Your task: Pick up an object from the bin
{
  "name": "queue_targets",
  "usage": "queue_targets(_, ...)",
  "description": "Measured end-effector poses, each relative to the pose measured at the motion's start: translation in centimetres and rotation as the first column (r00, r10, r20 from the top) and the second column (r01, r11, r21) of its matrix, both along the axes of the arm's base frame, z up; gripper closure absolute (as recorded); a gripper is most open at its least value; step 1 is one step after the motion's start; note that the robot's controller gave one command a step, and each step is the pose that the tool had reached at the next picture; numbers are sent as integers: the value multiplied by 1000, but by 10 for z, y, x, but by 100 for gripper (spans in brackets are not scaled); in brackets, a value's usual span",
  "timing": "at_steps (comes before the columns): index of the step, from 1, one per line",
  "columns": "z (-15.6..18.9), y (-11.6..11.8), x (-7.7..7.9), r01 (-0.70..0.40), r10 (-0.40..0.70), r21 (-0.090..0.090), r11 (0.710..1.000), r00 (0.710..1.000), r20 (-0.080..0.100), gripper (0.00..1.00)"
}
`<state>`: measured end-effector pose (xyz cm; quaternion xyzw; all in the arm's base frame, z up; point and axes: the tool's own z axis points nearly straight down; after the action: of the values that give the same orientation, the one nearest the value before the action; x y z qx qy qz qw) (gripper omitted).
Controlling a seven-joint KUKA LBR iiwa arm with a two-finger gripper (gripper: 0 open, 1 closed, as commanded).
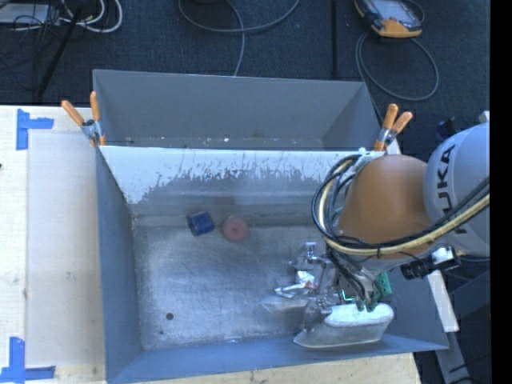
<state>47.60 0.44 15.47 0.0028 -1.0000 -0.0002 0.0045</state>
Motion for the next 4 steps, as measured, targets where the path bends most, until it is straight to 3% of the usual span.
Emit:
queue_targets(1,-83,-4,13,-164,164,2,986,986,16,0)
queue_targets(2,-82,-5,12,-164,164,0,986,986,8,100)
queue_targets(3,48,-4,25,-372,372,-3,928,928,15,100)
queue_targets(4,45,-4,24,-369,369,1,929,929,9,0)
